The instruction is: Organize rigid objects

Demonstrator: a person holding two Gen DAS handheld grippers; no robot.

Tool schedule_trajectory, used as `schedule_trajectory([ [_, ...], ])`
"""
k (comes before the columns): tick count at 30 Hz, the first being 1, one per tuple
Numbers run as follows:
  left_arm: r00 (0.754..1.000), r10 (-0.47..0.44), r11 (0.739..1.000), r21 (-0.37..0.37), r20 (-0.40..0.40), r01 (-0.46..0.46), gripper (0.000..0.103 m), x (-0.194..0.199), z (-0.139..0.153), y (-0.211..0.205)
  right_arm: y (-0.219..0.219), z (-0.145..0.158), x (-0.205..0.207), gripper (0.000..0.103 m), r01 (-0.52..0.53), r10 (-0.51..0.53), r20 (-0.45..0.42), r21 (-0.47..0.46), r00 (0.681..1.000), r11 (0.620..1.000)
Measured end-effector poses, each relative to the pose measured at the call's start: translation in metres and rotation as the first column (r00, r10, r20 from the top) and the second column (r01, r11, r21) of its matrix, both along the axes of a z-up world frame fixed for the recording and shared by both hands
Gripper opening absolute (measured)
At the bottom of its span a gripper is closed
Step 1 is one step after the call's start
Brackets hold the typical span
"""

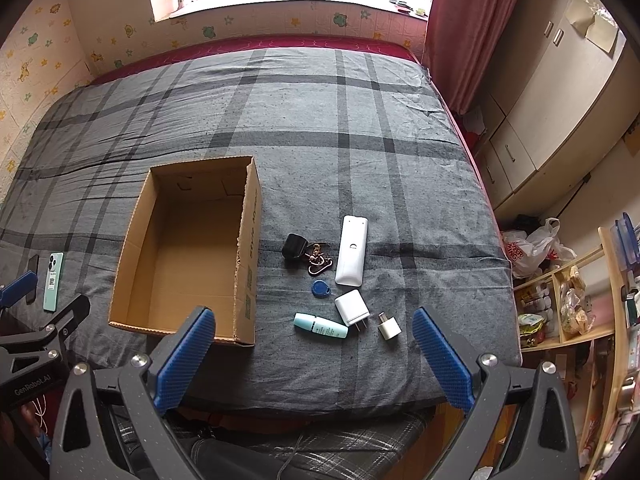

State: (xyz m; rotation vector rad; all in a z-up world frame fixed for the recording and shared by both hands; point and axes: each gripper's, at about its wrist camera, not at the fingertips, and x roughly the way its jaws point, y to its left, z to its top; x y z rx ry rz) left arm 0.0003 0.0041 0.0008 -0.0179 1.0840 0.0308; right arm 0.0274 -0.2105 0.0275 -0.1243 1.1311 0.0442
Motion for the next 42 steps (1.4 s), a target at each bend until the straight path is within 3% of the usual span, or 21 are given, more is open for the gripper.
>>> schedule_trajectory([
  [42, 0.999, 0.008, 1.0, -0.012, -0.036, -0.009, 0.103, 0.008, -0.009, 0.012, 0.0, -0.005, 0.014, 0.101, 0.01, -0.01, -0.018, 0.008, 1.0, 1.0],
])
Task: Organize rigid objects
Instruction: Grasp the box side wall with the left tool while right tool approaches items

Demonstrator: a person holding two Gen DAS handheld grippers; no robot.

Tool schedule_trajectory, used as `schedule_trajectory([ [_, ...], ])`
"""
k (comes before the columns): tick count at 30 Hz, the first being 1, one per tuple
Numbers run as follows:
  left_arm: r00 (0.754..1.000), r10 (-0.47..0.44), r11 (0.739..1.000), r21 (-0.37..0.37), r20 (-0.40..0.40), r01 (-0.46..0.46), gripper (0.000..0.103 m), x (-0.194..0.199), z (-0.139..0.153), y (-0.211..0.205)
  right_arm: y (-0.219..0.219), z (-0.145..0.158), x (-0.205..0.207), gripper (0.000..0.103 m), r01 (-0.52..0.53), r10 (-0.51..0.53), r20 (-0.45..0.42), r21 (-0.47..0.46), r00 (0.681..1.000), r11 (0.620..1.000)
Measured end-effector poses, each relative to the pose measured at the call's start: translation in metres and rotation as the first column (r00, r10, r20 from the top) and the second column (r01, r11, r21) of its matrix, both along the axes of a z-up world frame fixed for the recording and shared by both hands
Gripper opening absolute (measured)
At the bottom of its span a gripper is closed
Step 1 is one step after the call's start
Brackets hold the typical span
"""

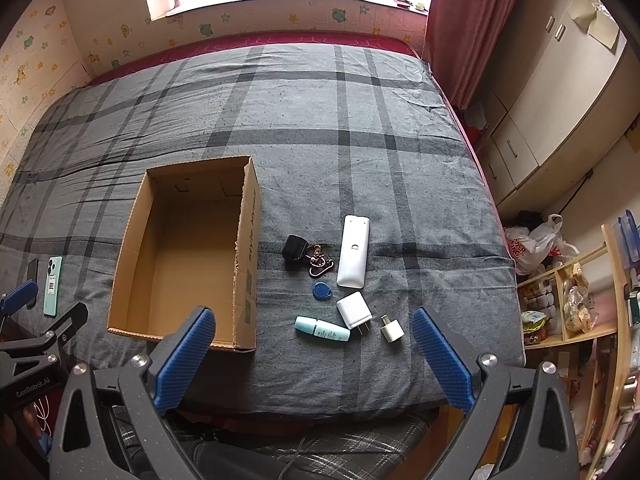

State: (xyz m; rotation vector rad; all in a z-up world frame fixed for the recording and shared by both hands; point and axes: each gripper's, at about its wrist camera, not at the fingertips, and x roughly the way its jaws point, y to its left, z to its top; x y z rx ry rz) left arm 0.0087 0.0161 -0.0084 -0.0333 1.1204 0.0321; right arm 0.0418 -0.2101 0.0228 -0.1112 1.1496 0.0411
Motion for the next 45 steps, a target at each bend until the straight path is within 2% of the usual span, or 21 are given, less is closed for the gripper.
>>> schedule_trajectory([
  [7, 1.0, 0.005, 1.0, 0.019, 0.005, -0.005, 0.103, 0.005, -0.009, 0.007, -0.003, -0.003, 0.003, 0.101, 0.005, -0.005, 0.003, 0.0, 1.0, 1.0],
  [13, 0.998, 0.013, 1.0, -0.021, -0.057, -0.014, 0.103, 0.019, -0.034, 0.022, -0.008, -0.008, 0.006, 0.101, 0.015, -0.015, 0.01, -0.004, 1.0, 1.0],
  [19, 0.999, 0.015, 1.0, 0.01, -0.05, -0.015, 0.103, 0.037, -0.064, 0.039, -0.013, -0.018, 0.014, 0.101, 0.009, -0.008, 0.016, -0.013, 1.0, 1.0],
  [24, 0.999, -0.015, 0.998, 0.065, -0.035, 0.018, 0.103, 0.049, -0.093, 0.044, -0.022, -0.041, 0.024, 0.101, 0.01, -0.01, -0.021, -0.004, 1.0, 1.0],
  [32, 0.997, -0.003, 0.998, 0.063, -0.074, 0.008, 0.103, 0.064, -0.146, 0.06, -0.034, -0.072, 0.035, 0.101, 0.017, -0.017, -0.008, -0.031, 1.0, 0.999],
  [38, 0.993, 0.048, 0.998, 0.037, -0.105, -0.044, 0.103, 0.069, -0.183, 0.071, -0.047, -0.105, 0.045, 0.101, 0.041, -0.042, -0.034, -0.022, 0.999, 0.999],
  [42, 0.994, 0.058, 0.998, 0.027, -0.094, -0.055, 0.103, 0.069, -0.193, 0.075, -0.055, -0.131, 0.051, 0.101, 0.047, -0.048, -0.058, -0.029, 0.997, 0.998],
  [45, 0.997, 0.049, 0.998, 0.041, -0.067, -0.046, 0.098, 0.071, -0.193, 0.077, -0.058, -0.153, 0.055, 0.101, 0.044, -0.047, -0.086, -0.034, 0.995, 0.998],
])
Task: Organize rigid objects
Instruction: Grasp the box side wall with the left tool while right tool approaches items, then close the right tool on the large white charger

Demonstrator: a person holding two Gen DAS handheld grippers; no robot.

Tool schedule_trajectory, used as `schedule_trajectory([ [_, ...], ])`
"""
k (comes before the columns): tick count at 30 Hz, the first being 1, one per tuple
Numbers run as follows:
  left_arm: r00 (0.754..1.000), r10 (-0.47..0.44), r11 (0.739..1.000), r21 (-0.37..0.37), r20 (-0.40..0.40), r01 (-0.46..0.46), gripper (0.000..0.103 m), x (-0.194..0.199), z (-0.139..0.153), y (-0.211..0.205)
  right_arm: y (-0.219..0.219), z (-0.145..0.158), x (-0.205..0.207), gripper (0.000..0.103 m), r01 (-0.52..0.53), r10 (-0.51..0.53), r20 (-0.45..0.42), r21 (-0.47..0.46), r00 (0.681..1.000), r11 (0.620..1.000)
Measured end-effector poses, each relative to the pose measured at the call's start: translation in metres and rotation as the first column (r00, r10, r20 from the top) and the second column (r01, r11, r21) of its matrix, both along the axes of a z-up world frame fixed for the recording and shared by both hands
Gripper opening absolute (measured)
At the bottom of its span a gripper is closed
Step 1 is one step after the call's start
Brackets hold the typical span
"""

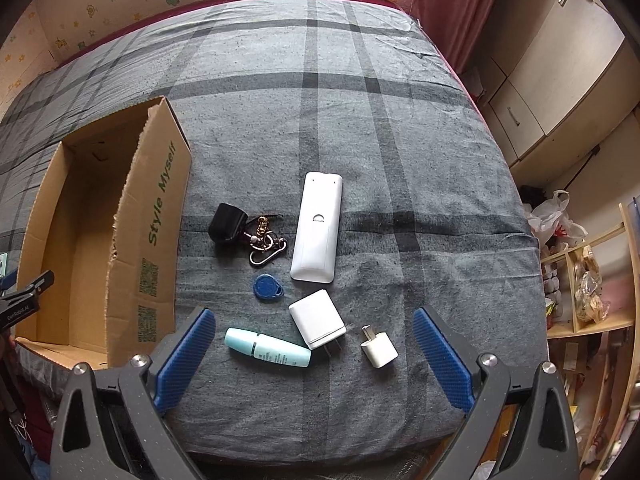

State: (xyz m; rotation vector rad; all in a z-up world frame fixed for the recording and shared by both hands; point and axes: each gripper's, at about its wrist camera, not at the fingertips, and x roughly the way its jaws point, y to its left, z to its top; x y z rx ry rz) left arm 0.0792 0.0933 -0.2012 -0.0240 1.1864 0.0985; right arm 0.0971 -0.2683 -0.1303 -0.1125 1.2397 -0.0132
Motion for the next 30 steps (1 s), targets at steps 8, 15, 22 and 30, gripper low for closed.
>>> schedule_trajectory([
  [8, 1.0, -0.021, 1.0, -0.011, -0.011, 0.021, 0.046, 0.005, -0.008, 0.004, -0.008, -0.052, 0.008, 0.101, -0.019, 0.02, -0.068, 0.017, 0.997, 1.0],
  [15, 0.997, -0.082, 0.996, -0.035, -0.015, 0.081, 0.013, 0.003, -0.015, -0.011, -0.015, -0.083, 0.015, 0.101, -0.056, 0.056, -0.121, 0.008, 0.991, 0.998],
  [22, 0.997, -0.078, 0.997, -0.027, -0.018, 0.077, 0.012, 0.002, -0.015, -0.012, -0.021, -0.109, 0.022, 0.1, -0.076, 0.073, -0.157, -0.011, 0.985, 0.997],
  [30, 0.998, -0.065, 0.997, -0.037, -0.02, 0.064, 0.012, 0.001, -0.015, -0.012, -0.022, -0.127, 0.029, 0.092, -0.107, 0.102, -0.184, -0.021, 0.978, 0.994],
])
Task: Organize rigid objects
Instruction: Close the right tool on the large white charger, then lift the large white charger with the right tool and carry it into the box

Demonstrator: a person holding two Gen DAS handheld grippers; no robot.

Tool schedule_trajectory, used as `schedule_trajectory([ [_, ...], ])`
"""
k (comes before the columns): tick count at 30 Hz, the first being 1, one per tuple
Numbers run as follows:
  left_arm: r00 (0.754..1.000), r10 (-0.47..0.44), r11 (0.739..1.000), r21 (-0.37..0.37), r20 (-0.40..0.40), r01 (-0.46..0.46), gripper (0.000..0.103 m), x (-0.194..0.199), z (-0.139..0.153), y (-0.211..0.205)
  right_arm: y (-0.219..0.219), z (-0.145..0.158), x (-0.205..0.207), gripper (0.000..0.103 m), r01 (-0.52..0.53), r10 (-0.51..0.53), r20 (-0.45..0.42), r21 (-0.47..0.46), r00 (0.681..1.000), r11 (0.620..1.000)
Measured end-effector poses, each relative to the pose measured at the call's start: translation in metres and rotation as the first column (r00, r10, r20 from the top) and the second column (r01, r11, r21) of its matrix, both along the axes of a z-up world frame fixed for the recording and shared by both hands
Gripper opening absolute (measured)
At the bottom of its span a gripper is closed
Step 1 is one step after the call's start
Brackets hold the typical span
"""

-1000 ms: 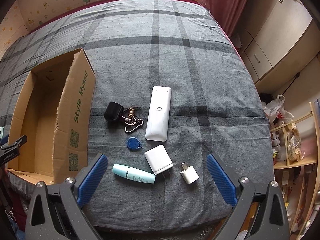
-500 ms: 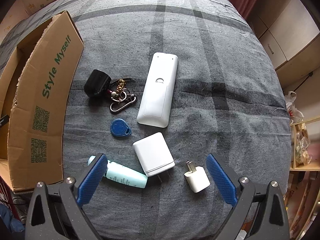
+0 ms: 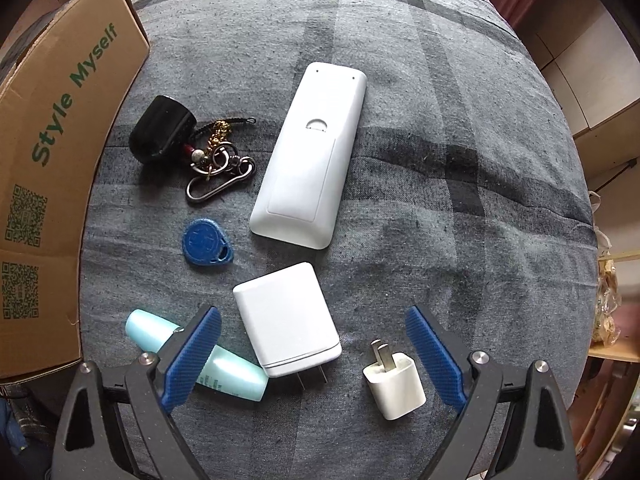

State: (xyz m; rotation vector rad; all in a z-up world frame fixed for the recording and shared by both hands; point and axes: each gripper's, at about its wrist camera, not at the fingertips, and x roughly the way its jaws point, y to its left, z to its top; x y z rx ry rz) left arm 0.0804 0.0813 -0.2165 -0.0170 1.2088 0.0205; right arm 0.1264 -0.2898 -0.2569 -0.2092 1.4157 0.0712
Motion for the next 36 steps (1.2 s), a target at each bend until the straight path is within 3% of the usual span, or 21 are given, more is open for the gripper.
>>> schedule_trajectory([
  [4, 1.0, 0.006, 1.0, -0.008, -0.001, -0.006, 0.012, 0.001, -0.001, 0.003, -0.001, -0.009, 0.006, 0.081, -0.004, 0.004, -0.015, 0.007, 1.0, 1.0],
  [8, 1.0, 0.005, 1.0, -0.014, 0.004, -0.005, 0.012, 0.001, -0.003, 0.006, 0.005, -0.019, 0.009, 0.061, -0.017, 0.018, -0.034, 0.023, 0.999, 1.0],
  [9, 1.0, 0.005, 1.0, -0.014, 0.006, -0.005, 0.012, 0.001, -0.003, 0.006, 0.006, -0.021, 0.009, 0.052, -0.02, 0.021, -0.035, 0.031, 0.999, 0.999],
  [10, 1.0, 0.005, 1.0, -0.012, 0.007, -0.005, 0.012, 0.001, -0.003, 0.006, 0.008, -0.024, 0.01, 0.051, -0.021, 0.022, -0.036, 0.04, 0.999, 0.999],
  [17, 1.0, 0.0, 1.0, 0.006, 0.003, 0.0, 0.012, 0.001, -0.004, 0.003, 0.009, -0.018, 0.012, 0.049, 0.007, -0.005, -0.033, 0.062, 0.999, 0.998],
  [36, 1.0, 0.005, 1.0, 0.001, 0.001, -0.005, 0.012, 0.001, -0.003, 0.003, 0.011, 0.06, -0.004, 0.048, 0.027, -0.03, 0.049, 0.065, 0.998, 0.998],
])
